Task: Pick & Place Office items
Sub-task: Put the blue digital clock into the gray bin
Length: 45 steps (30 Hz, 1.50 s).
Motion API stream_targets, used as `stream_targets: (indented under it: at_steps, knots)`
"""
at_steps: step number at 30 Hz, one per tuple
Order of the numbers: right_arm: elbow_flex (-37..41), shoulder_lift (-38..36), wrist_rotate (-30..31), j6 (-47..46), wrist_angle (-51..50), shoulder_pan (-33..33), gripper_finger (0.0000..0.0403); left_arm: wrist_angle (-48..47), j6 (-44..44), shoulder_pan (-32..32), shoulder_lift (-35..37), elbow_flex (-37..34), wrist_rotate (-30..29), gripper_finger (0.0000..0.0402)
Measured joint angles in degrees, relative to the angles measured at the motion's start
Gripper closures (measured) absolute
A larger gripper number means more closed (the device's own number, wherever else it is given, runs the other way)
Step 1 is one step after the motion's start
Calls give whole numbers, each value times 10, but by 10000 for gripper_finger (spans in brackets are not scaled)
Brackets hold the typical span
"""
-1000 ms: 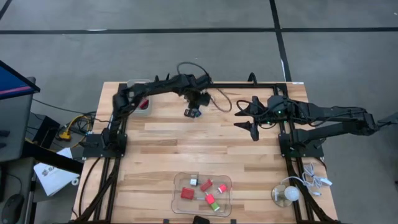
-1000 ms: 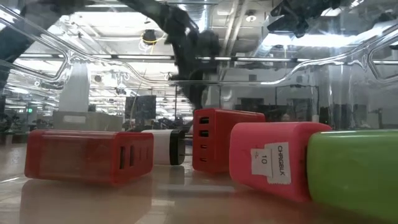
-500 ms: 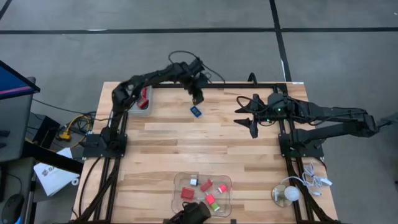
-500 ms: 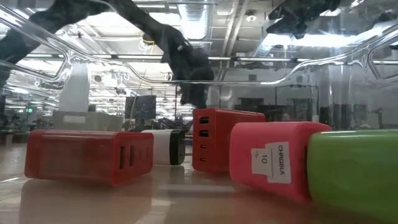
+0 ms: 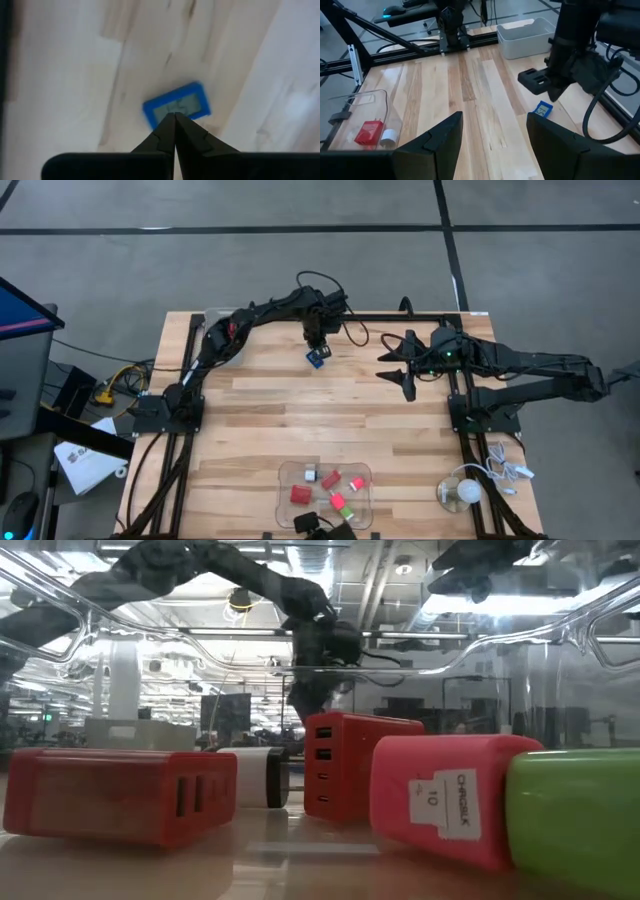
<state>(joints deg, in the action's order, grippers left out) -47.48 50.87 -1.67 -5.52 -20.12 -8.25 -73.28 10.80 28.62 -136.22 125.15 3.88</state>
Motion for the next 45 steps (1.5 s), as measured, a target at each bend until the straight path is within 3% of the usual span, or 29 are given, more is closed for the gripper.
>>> stream_targets:
  at_steps: [12, 17, 22, 27, 31, 34, 38, 42, 45]
  knots:
    - [0, 0, 0, 1, -5, 1, 188, -73, 23, 32, 53, 26, -45, 401]
    - [0, 0, -1, -6, -5, 1, 188, -101, -25, 59, 66, 24, 79, 401]
    - [0, 0, -1, -11, -21, 7, 188, -168, -31, 49, 72, -18, 109, 401]
    - [0, 0, 9, -14, -39, 18, 188, -80, -21, -4, 163, -103, 176, 401]
    - [8, 8, 86, -24, -60, 24, 188, 84, -44, -70, 301, -235, 175, 401]
    - [51, 16, 113, -35, -47, 26, 192, 244, -91, -135, 429, -368, 122, 401]
    - [109, 50, 115, -40, 31, 25, 227, 449, -134, -243, 586, -560, -9, 401]
    - [120, 124, 106, -40, 138, 18, 303, 660, -144, -360, 714, -729, -187, 401]
    - [89, 200, 76, -36, 193, 9, 375, 813, -135, -442, 771, -831, -299, 401]
